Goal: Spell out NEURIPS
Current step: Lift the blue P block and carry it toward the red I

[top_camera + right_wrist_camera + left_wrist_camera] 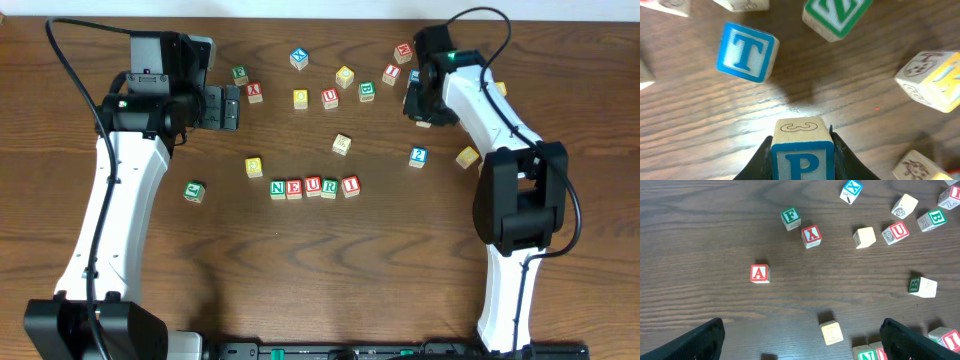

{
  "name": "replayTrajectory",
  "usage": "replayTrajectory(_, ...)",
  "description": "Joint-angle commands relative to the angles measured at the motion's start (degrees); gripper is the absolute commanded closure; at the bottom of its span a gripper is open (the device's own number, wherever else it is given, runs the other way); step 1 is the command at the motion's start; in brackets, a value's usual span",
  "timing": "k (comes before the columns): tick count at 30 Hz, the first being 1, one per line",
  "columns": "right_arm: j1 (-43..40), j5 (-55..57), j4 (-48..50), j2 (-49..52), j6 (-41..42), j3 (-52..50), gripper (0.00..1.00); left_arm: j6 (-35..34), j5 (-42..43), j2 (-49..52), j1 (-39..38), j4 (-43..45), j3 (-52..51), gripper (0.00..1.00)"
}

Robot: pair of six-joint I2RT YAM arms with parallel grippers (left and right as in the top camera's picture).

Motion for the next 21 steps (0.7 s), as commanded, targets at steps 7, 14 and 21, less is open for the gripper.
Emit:
replayTrajectory(7, 1.75, -0.37, -5.64, -1.55, -3.72, 6.36, 0.83, 0.57, 0.35, -0.24, 0.20, -0.02, 1.46, 0.02)
replayTrajectory(14, 5.11, -0.35, -9.92, -4.87, -3.91, 6.36, 0.87, 0.59, 0.35, -0.24, 0.20, -0.02, 1.46, 0.02)
replayTrajectory(21, 8.52, -0.33, -14.05, -6.32, -5.07, 6.34, 0.90, 0.59, 0.35, -0.24, 0.20, -0.02, 1.46, 0.02)
